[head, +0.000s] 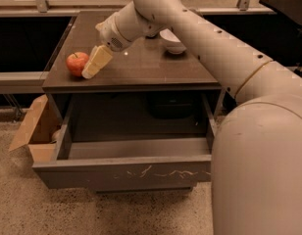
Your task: Place apple into top drawer
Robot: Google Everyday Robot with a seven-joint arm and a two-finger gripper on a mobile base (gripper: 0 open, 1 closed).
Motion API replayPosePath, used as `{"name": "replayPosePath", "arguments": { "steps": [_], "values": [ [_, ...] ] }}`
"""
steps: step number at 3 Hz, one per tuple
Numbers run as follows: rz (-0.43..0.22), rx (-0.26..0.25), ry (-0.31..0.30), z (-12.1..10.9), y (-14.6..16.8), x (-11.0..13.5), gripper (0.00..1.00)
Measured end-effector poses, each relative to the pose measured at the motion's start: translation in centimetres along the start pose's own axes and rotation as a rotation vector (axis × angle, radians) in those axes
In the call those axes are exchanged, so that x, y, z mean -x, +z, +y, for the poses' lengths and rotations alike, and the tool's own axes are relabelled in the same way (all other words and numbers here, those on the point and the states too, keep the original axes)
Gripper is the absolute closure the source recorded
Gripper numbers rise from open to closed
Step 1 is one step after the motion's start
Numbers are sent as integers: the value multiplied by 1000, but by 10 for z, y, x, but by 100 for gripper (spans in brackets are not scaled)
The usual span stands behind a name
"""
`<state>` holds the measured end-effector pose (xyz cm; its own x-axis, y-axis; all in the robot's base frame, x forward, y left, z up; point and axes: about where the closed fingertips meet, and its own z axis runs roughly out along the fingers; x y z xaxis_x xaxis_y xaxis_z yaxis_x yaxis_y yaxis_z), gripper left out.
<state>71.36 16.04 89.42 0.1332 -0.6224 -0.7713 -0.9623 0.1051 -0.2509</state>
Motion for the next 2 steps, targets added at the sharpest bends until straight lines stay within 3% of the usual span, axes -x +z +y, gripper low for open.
{"name": "replayPosePath", "arguments": {
  "steps": [2],
  "values": [
    [-55,72,58,12,44,5,0]
  ]
}}
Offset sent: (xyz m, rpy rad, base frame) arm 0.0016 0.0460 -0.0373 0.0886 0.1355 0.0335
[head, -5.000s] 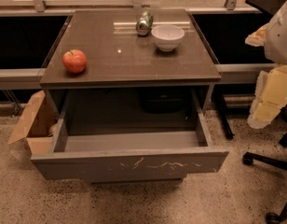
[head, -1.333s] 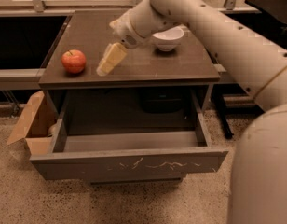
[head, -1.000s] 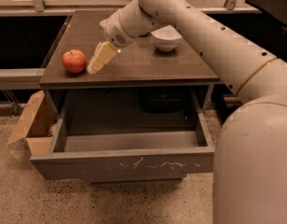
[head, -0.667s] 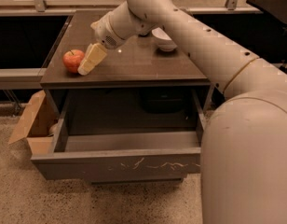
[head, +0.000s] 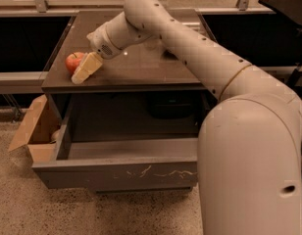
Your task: Place apple into top drawer
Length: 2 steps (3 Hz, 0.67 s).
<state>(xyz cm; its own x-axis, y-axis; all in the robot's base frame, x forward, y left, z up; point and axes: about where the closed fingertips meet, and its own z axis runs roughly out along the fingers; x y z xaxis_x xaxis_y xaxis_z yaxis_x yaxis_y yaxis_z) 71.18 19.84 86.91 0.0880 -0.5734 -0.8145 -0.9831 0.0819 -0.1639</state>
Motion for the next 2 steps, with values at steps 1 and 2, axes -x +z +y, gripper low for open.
{"name": "replayPosePath", "arguments": {
  "steps": [1,2],
  "values": [
    [-10,22,24,-1,11,-4,0],
    [-19,34,36,-3,19,-6,19]
  ]
}}
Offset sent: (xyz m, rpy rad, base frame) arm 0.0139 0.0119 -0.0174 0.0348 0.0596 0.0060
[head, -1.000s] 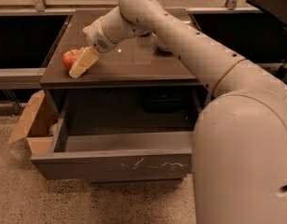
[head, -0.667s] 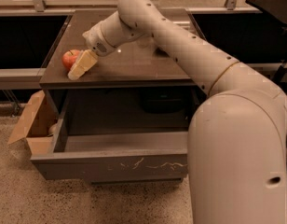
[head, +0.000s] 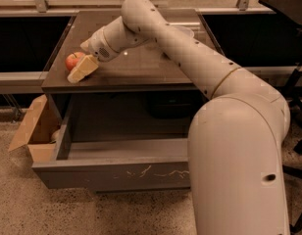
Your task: Place apple into top drawer
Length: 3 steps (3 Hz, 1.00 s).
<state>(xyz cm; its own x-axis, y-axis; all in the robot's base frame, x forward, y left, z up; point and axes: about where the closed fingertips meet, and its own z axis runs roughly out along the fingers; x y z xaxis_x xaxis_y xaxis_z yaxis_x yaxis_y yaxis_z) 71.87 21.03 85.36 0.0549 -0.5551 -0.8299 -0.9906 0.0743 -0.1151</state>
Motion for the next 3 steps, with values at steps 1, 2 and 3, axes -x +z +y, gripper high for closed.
{"name": "replayPosePath", "arguments": {
  "steps": [1,2,3],
  "values": [
    [-14,9,15,-1,6,-4,42],
    [-29,19,26,0,11,-8,66],
    [-85,18,-28,10,-9,12,89]
  ]
}}
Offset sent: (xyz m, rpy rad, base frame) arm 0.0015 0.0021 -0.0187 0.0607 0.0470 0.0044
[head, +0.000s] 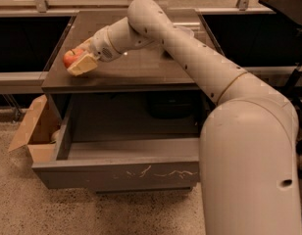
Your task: Place apple into top drawer
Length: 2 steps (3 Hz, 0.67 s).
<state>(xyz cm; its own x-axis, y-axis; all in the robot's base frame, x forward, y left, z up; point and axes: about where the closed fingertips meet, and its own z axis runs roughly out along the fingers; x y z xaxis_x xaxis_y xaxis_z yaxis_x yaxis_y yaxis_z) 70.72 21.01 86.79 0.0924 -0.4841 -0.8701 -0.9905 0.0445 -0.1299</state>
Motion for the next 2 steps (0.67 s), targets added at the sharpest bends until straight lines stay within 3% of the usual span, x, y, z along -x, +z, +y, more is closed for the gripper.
{"name": "replayPosePath", "arguments": {
  "steps": [1,2],
  "values": [
    [-46,15,-98,19,-28,38,100],
    [-46,15,-98,19,-28,38,100]
  ]
}}
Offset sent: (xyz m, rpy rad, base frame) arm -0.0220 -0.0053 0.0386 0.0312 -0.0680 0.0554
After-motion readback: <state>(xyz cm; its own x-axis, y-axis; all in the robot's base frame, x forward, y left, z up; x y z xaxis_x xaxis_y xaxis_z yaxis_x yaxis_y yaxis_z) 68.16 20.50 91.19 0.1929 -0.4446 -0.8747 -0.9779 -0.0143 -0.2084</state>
